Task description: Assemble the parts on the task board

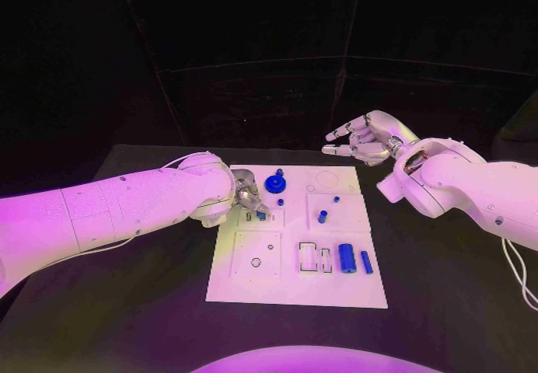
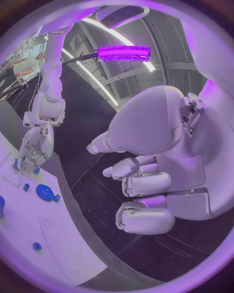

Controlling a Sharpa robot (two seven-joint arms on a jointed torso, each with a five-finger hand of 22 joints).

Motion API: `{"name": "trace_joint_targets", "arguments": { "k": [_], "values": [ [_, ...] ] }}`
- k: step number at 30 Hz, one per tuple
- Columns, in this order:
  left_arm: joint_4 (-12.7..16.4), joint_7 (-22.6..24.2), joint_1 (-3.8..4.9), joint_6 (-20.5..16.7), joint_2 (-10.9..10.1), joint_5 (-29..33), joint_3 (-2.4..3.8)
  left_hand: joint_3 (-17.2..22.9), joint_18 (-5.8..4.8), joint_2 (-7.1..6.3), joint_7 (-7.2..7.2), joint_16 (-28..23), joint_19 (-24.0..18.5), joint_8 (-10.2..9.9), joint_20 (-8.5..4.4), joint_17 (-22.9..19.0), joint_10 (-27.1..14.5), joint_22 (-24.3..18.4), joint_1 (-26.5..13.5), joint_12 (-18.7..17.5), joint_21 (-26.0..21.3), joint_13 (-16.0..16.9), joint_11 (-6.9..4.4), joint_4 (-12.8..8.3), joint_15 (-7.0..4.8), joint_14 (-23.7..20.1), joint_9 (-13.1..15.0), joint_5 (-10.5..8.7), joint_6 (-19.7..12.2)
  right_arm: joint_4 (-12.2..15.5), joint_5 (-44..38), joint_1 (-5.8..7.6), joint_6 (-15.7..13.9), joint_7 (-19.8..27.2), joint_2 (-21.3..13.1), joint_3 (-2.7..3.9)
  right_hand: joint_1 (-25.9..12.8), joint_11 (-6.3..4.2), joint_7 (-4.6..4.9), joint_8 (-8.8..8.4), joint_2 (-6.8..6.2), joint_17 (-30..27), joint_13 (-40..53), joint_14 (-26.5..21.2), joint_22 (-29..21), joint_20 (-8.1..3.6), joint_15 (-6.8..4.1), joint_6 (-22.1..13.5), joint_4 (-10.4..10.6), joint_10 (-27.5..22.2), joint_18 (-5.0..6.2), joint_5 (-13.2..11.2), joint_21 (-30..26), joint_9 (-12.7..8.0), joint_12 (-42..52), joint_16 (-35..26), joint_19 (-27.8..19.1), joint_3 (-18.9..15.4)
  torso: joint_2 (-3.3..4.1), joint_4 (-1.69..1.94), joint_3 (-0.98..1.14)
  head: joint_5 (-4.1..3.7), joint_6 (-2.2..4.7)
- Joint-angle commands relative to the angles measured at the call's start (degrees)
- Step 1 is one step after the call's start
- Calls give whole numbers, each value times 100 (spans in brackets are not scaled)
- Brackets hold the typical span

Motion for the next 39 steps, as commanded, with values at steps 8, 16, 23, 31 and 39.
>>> {"name": "trace_joint_targets", "arguments": {
  "k": [8, 16, 23, 31, 39],
  "values": [
    [23, -91, -17, 197, 4, -82, -17, 1028, -113, -18, -27, 18, 163, 28, 6, 1509, 42, 43, 27, 49, 61, 25, 4, -1001, -1, 606, 7, 39, 11, -2, -6, 12, 21, 61, 12, 3, 6, -31, 3, 21, 54, 594, 3, 381, 1, -1, -6, 54, -3, 26, 77, 33, -25, 8, 7, -24, -24, -28, 5, -7, -1, 1, -16],
    [10, -108, -17, 207, 4, -84, -18, 1041, -115, -24, -29, 18, 167, 32, 4, 1509, 59, 55, 2, 63, 69, 37, 3, -1000, -3, 606, 8, 58, 26, -9, -6, 12, 21, 63, 15, 3, 6, -31, 3, 21, 54, 594, 3, 381, 1, -1, -6, 54, -3, 26, 77, 33, -25, 8, 7, -24, -24, -28, 2, -2, -1, -4, -33],
    [-30, -80, -16, 164, 22, -81, -18, 787, -123, -64, -100, 18, 180, 62, -11, 1509, 128, 111, -387, 133, 99, 97, -35, -784, -24, 606, 12, 25, 145, -11, -6, 12, 19, 64, 17, 3, 6, -31, 3, 21, 54, 594, 3, 381, 1, -1, -6, 54, -3, 26, 77, 33, -25, 8, 7, -24, -24, -28, 1, -4, 1, -2, -31],
    [-67, -72, -15, 163, 63, -79, -18, 172, -146, -78, -151, 18, 214, 61, -48, 1509, 166, 246, -800, 248, 178, 211, -78, -507, -65, 606, -9, 24, 282, -14, -6, 12, 18, 65, 19, 3, 5, -32, 1, 23, 60, 583, -9, 379, -9, -2, -7, 59, 1, 20, 79, 35, -30, 8, -4, -31, -27, -37, 4, -5, 1, -8, -37],
    [-106, -68, -13, 146, 103, -78, -18, -34, -164, -54, -160, 18, 240, 75, -56, 1509, 196, 344, -918, 311, 239, 272, -85, -406, -71, 606, -6, 23, 328, -16, -6, 12, 15, 68, 25, 3, 5, -32, 1, 23, 60, 583, -9, 379, -9, -2, -7, 59, 1, 20, 79, 35, -30, 8, -4, -31, -27, -37, 5, -7, 2, -14, -53]
  ]
}}
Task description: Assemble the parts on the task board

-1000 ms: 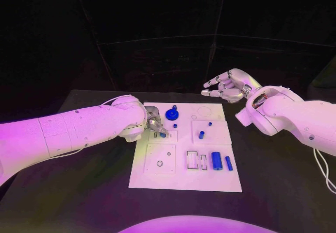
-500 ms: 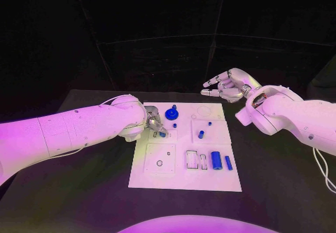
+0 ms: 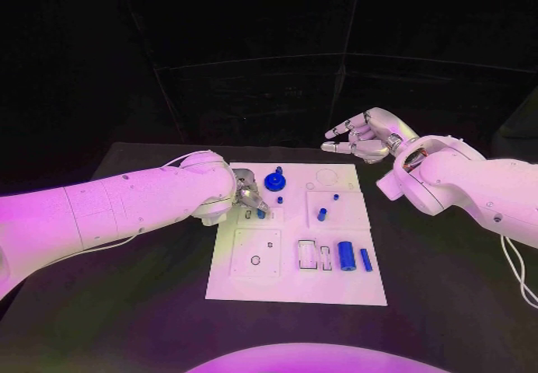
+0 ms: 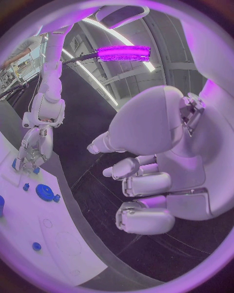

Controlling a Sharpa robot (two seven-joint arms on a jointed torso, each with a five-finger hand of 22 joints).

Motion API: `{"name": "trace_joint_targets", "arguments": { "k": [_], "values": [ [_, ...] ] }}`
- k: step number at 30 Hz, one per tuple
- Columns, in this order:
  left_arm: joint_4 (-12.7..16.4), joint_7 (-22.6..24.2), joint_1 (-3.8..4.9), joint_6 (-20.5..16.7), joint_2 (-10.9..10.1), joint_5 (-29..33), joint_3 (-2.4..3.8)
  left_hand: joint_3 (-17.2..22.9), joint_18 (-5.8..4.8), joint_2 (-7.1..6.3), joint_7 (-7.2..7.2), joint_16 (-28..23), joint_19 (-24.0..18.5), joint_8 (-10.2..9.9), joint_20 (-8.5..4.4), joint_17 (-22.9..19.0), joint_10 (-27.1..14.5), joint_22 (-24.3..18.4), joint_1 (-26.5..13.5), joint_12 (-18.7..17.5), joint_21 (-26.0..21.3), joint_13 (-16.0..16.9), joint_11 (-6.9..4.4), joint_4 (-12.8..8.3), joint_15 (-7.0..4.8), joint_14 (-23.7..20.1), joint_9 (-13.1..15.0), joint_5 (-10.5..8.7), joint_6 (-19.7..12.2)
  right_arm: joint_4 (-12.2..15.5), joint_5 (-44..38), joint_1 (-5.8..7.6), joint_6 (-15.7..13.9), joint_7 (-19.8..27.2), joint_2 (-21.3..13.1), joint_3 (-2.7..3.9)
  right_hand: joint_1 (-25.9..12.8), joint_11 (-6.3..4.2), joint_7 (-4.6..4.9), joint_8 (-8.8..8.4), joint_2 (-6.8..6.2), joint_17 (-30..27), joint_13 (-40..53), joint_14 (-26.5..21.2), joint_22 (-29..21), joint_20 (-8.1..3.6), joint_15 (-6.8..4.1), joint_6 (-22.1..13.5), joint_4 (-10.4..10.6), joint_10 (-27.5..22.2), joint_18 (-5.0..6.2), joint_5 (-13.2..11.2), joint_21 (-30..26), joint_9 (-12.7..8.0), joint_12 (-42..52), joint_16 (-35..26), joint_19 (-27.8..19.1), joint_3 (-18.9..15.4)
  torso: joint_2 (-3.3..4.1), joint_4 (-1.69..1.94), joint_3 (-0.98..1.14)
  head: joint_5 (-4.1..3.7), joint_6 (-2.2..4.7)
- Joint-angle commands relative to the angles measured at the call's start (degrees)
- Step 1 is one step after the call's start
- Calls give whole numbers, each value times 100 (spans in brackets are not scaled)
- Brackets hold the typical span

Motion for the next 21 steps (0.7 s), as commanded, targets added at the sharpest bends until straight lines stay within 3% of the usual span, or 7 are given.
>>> {"name": "trace_joint_targets", "arguments": {
  "k": [1, 13, 20, 21],
  "values": [
    [-11, -14, 1, 50, 23, -21, 0, -71, -77, 14, -6, 18, 226, 26, -40, 1509, 36, 142, -52, 49, 39, 18, -4, 6, -29, 605, -5, -7, 33, 4, -5, 13, 14, 53, 8, 4, 35, -32, -15, 23, 30, 581, -9, 379, -9, -2, -7, 44, 1, 20, 79, 39, -30, 8, -4, -31, -27, -38, -1, -3, 0, -5, -8],
    [-96, -21, 3, 36, 71, -22, 0, -365, -90, 82, -18, 18, 243, 53, -50, 1509, 53, 215, -153, 70, 83, 22, -15, 127, -40, 605, 7, -13, 80, 2, -5, 13, 14, 55, 8, 4, 24, -33, -16, 25, 30, 565, -21, 375, -26, -3, -8, 48, 10, 13, 82, 39, -40, 9, -15, -42, -34, -56, -2, 1, 3, -23, -4],
    [-131, -17, 4, 18, 71, -22, 0, -925, -95, 87, -10, 18, 245, 71, -48, 1509, 57, 251, -336, 88, 99, 26, -8, 314, -33, 605, 19, -42, 102, -4, -5, 13, 20, 52, 9, 4, -16, -35, -19, 25, 34, 523, -59, 366, -76, -7, -12, 53, 45, -7, 92, -6, -70, 7, -47, -73, -53, -126, -6, 1, 1, -27, -2],
    [-127, -16, 4, 16, 66, -22, 1, -1058, -97, 50, -7, 18, 247, 74, -47, 1509, 60, 260, -390, 92, 104, 29, -6, 355, -31, 605, 21, -122, 108, -5, -5, 13, 21, 52, 9, 4, -27, -35, -19, 25, 38, 521, -65, 366, -81, -8, -12, 54, 56, -8, 93, -36, -74, 7, -51, -76, -55, -147, -6, 2, 0, -27, -3]
  ]
}}
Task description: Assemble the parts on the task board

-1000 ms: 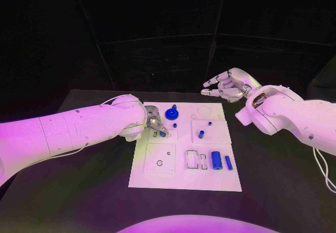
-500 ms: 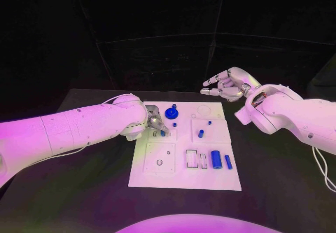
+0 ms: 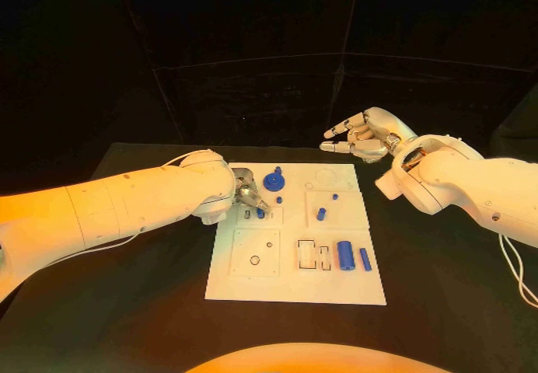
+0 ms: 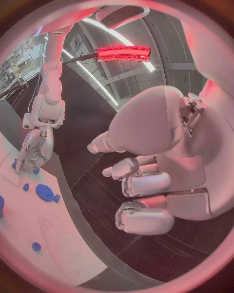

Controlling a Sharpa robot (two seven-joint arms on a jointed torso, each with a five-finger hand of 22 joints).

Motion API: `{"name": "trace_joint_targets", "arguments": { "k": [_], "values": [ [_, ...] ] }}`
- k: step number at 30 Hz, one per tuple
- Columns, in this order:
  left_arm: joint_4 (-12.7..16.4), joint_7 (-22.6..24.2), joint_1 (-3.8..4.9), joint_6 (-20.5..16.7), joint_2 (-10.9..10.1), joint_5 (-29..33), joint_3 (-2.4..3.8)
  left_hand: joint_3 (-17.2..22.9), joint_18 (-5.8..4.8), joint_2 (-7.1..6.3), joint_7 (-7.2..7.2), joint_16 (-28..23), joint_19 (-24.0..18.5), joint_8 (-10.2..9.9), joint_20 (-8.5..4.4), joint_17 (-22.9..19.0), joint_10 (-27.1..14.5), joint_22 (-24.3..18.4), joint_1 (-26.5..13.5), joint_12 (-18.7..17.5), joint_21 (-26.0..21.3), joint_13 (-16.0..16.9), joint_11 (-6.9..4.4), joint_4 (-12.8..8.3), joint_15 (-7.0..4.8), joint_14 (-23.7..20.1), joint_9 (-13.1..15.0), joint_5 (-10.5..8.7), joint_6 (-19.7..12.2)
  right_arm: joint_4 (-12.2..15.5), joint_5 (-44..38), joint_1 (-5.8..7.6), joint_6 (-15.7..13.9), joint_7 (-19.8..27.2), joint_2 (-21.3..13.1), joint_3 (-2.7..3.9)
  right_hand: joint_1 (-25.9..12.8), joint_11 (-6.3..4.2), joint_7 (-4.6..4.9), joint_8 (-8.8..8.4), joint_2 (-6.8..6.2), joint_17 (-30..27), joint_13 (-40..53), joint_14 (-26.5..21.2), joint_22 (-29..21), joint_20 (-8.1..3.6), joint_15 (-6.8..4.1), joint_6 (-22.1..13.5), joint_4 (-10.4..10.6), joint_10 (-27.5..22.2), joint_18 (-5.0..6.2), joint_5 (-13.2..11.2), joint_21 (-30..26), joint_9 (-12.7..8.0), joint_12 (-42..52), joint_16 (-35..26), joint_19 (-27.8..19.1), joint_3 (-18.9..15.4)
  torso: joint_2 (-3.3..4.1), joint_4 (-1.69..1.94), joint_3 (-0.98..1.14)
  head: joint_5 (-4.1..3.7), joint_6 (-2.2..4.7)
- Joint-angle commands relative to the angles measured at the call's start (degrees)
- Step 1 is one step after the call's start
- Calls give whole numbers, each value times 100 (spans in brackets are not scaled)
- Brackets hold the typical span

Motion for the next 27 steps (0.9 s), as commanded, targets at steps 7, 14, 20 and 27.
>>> {"name": "trace_joint_targets", "arguments": {
  "k": [7, 14, 20, 27],
  "values": [
    [94, 3, 9, -44, -103, -21, 6, -885, -101, 67, -4, 18, 252, 29, -53, 1509, 42, 303, -26, 45, 54, 11, 3, 257, -40, 605, 11, -993, 51, -8, -5, 13, 23, 51, 5, 4, -43, -34, 2, 22, 48, 510, -27, 365, -26, -9, -13, 32, 22, -9, 94, -138, -36, 5, -25, -38, -56, -124, 2, 9, -4, -7, 3],
    [272, 13, 48, -128, -280, 11, 93, -1395, -86, 149, 1, 18, 230, 27, -54, 1509, 14, 246, 88, 25, 1, -25, 8, 445, -40, 605, 10, -1092, 29, -35, -4, 12, 22, 59, 13, 4, -50, -34, 3, 21, 52, 503, -36, 364, -33, -9, -13, 31, 32, -13, 95, -169, -42, 5, -31, -44, -58, -148, 0, 8, -6, -4, 6],
    [349, 42, 80, 91, -420, 35, 468, -1530, -48, 257, 36, 18, 170, -16, -43, 1509, -103, 63, 335, -120, -138, -191, 36, 424, -22, 605, -4, -1062, -73, -54, 6, 12, 25, 63, 15, 3, -50, -34, 3, 21, 52, 503, -36, 364, -33, -9, -13, 31, 32, -13, 95, -169, -42, 5, -31, -44, -58, -148, -1, 3, -6, -6, 15],
    [-60, 15, 385, 890, -396, 131, 703, -1804, 56, 442, 279, 18, -20, -448, 95, 1509, -687, -473, 675, -917, -571, -1100, 245, 431, 146, 605, -277, -1041, -533, -77, 10, 12, 27, 61, 22, 3, -55, -34, 3, 20, 56, 498, -33, 363, -36, -9, -13, 30, 39, -10, 96, -184, -44, 4, -25, -48, -58, -164, -2, 9, 4, -2, 44]
  ]
}}
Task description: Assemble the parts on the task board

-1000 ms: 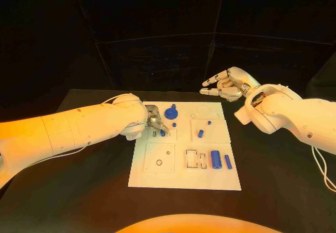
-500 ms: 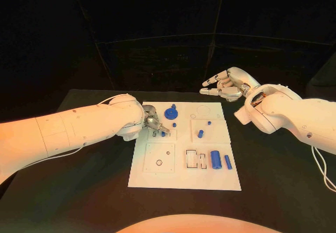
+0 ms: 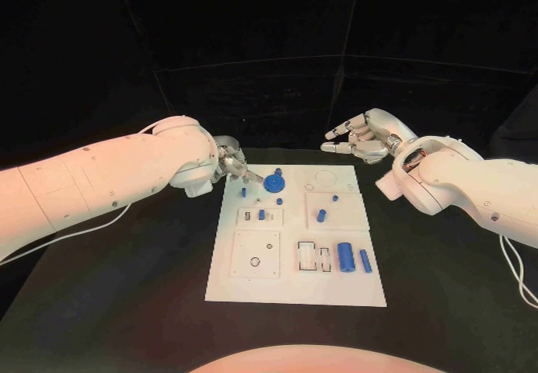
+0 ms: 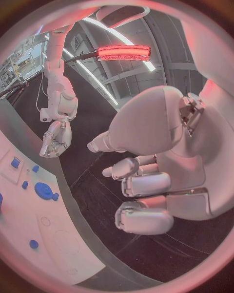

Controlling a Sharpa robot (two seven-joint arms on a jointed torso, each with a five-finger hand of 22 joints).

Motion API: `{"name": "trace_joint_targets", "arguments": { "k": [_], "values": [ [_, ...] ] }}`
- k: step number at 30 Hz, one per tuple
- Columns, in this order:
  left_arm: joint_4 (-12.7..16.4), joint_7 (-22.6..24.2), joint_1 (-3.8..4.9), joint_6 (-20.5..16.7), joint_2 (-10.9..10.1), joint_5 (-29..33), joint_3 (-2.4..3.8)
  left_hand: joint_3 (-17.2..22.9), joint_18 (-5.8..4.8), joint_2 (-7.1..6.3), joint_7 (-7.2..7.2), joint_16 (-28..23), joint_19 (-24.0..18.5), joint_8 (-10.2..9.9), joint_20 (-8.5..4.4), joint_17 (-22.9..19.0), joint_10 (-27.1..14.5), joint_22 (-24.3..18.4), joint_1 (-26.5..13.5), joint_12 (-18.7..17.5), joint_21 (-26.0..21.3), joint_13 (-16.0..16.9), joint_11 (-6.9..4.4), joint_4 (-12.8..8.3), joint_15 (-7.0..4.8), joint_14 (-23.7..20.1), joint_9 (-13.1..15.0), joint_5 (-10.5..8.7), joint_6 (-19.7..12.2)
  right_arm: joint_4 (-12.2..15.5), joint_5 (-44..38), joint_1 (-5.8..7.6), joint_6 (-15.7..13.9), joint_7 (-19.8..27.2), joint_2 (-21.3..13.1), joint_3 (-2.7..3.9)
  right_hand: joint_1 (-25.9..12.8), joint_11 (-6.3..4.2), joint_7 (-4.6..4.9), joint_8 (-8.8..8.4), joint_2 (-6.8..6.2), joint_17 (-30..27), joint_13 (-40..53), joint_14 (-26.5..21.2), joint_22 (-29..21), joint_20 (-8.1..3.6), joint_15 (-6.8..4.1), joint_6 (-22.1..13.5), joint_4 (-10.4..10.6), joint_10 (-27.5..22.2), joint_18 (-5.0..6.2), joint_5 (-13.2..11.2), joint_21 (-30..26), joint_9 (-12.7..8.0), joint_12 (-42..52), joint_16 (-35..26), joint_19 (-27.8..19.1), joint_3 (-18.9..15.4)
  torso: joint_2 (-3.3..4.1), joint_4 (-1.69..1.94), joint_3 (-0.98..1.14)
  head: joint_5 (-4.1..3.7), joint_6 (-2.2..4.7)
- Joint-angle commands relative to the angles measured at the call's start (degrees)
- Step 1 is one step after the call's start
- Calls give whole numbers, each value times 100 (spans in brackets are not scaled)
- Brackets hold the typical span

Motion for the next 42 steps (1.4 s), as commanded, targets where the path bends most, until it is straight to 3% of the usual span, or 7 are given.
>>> {"name": "trace_joint_targets", "arguments": {
  "k": [1, 3, 8, 18, 25, 36, 42],
  "values": [
    [-342, 6, 125, 741, 104, 93, 35, -92, 53, 37, 63, 18, -7, -167, 68, 1509, -121, -55, 100, -153, -57, -181, 67, 21, 77, 605, -129, 32, -143, -2, 7, 12, 25, 53, 13, 3, -32, -34, 3, 20, 34, 499, -6, 363, -9, 12, -13, 30, 6, -10, 96, -33, -23, 4, -25, -18, -38, -40, -2, 2, 10, 5, 13],
    [-621, 10, 182, 888, 212, 101, 44, -135, 59, 78, 87, 18, -9, -229, 84, 1509, -132, -66, 135, -161, -71, -203, 89, 34, 101, 605, -189, 35, -163, -6, 8, 12, 26, 52, 22, 3, -32, -34, 3, 20, 34, 499, -6, 363, -9, 12, -13, 30, 6, -10, 96, -33, -23, 4, -25, -18, -37, -40, 8, -8, 12, 24, 25],
    [-1284, 70, 243, 1050, 533, 49, 34, -195, 52, 182, 86, 18, 12, -257, 103, 1509, -77, -15, 154, -77, -41, -136, 92, 85, 111, 605, -256, 34, -85, -25, 8, 12, 37, 55, 54, 3, -23, -34, 2, 19, 46, 503, -8, 364, -10, 12, -14, 31, 6, -10, 96, -12, -24, 4, -25, -17, -37, -46, 21, -16, -11, 31, 39],
    [-2121, 155, 218, 1309, 959, -80, -147, -387, 34, 252, 30, 18, 59, -216, 90, 1509, 17, 100, 135, 50, 35, -44, 49, 190, 82, 605, -324, 17, 128, -57, 8, 11, 59, 62, 103, 3, 5, -36, 1, 18, 75, 504, -10, 366, -11, 10, -15, 30, 4, -8, 96, 50, -27, 4, -20, -19, -35, -66, 44, -30, -23, 54, 29],
    [-2353, 221, 152, 1368, 1095, -90, -234, -490, 28, 244, 10, 18, 69, -195, 78, 1509, 39, 128, 113, 78, 53, -27, 32, 233, 68, 605, -339, 0, 186, -71, 8, 10, 67, 69, 128, 3, 11, -36, 1, 18, 80, 505, -10, 366, -11, 10, -15, 30, 3, -8, 96, 62, -27, 4, -19, -19, -35, -69, 36, -21, -14, 52, 10],
    [-2433, 323, 77, 1356, 1206, -92, -265, -568, 21, 273, 1, 18, 81, -192, 69, 1509, 48, 166, 91, 92, 78, -24, 24, 284, 60, 605, -357, -2, 205, -85, 7, 10, 74, 73, 149, 3, 31, -37, 0, 17, 98, 503, -13, 367, -10, 9, -16, 31, -1, -8, 95, 104, -27, 4, -18, -22, -32, -80, 34, -20, -10, 56, 4],
    [-2435, 295, 65, 1450, 1232, -92, -312, -586, 18, 351, -9, 18, 86, -193, 59, 1509, 59, 184, 257, 103, 86, -27, 13, 223, 51, 605, -386, 11, 231, -92, 7, 10, 77, 73, 157, 3, 31, -37, 0, 17, 98, 503, -13, 367, -10, 9, -16, 31, -1, -8, 95, 104, -27, 4, -18, -22, -32, -80, 37, -23, -9, 54, 6]
  ]
}}
